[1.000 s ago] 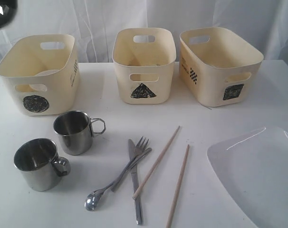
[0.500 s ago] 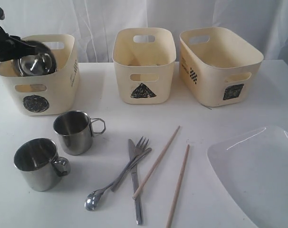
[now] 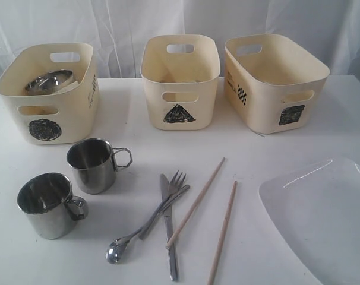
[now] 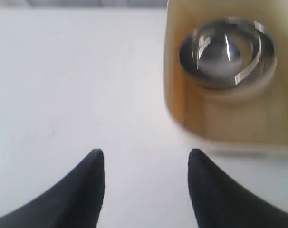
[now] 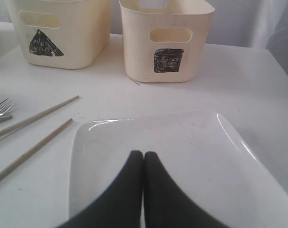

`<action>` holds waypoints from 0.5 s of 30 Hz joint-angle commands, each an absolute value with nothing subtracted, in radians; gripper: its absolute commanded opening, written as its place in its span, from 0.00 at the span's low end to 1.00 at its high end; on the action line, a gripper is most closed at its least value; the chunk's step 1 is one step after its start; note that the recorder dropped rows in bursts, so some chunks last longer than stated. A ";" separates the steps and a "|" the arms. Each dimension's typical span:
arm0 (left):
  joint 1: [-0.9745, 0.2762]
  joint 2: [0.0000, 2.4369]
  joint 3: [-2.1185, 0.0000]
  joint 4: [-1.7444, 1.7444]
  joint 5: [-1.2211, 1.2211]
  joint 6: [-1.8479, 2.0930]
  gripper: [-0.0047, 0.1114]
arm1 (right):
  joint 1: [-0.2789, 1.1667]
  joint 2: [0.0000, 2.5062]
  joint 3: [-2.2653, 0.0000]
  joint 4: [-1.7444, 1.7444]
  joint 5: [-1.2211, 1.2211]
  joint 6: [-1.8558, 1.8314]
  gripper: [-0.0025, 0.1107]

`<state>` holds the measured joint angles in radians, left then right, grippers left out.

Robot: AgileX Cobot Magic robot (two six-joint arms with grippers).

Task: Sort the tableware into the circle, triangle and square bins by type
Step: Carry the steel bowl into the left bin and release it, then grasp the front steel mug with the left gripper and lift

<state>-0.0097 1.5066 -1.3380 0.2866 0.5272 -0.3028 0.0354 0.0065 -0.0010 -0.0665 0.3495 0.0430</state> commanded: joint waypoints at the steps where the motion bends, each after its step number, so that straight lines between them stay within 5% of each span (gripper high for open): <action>1: -0.012 1.449 -1.297 -0.007 0.878 0.056 0.46 | 0.039 0.000 0.000 -0.075 0.349 0.039 0.02; 9: -0.012 1.439 -1.095 -0.414 0.938 0.295 0.31 | 0.039 0.000 0.000 -0.075 0.349 0.039 0.02; 15: -0.012 1.439 -0.949 -0.418 0.779 0.325 0.33 | 0.039 0.000 0.000 -0.075 0.349 0.039 0.02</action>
<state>-0.0110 1.4493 -1.0021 -0.3960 0.8319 0.2920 0.0354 0.0065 -0.0010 -0.0665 0.3495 0.0430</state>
